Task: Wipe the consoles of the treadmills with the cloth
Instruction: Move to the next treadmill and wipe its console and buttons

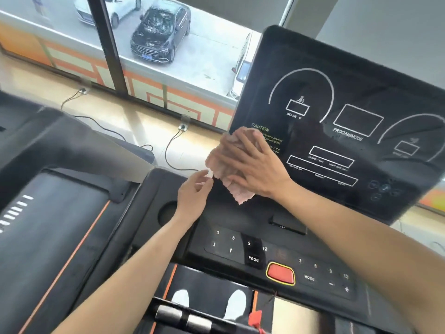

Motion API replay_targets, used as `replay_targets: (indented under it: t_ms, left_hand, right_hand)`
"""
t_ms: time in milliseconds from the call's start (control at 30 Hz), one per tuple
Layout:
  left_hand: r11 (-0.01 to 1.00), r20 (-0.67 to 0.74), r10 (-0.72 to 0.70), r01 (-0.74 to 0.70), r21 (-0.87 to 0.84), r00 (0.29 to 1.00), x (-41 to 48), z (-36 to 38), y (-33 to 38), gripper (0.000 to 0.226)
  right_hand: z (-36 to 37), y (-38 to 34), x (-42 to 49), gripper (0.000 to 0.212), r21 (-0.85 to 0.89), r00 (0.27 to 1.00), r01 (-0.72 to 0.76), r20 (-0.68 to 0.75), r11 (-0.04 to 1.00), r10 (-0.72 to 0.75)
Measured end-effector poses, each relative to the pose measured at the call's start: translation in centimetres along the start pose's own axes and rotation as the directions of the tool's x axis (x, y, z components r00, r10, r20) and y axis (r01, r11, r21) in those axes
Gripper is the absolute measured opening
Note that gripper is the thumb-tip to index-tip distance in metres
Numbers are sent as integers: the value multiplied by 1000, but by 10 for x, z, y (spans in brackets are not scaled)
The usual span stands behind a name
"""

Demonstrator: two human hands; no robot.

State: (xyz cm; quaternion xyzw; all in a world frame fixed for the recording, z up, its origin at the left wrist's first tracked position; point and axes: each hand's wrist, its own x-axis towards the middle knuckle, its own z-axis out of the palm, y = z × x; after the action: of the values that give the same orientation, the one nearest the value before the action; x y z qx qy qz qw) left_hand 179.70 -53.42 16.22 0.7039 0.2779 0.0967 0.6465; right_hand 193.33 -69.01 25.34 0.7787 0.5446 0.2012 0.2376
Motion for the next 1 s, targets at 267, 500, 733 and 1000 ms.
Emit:
replay_targets:
  t_ms: [267, 500, 733, 1000]
  left_hand:
    - [997, -54, 56, -59, -57, 997, -21, 15, -1, 33]
    - [998, -101, 60, -60, 0, 993, -24, 21, -1, 35]
    - [994, -85, 84, -76, 84, 993, -31, 24, -5, 45]
    - [984, -151, 90, -64, 169, 984, -36, 36, 0, 48]
  right_hand:
    - [-24, 52, 17, 72, -5, 991, -115, -65, 993, 115]
    - [-62, 111, 31, 73, 58, 937, -310, -150, 949, 315]
    - [-74, 155, 26, 74, 90, 870, -444, -193, 891, 453]
    - [-27, 91, -18, 80, 40, 941, -287, -174, 957, 290]
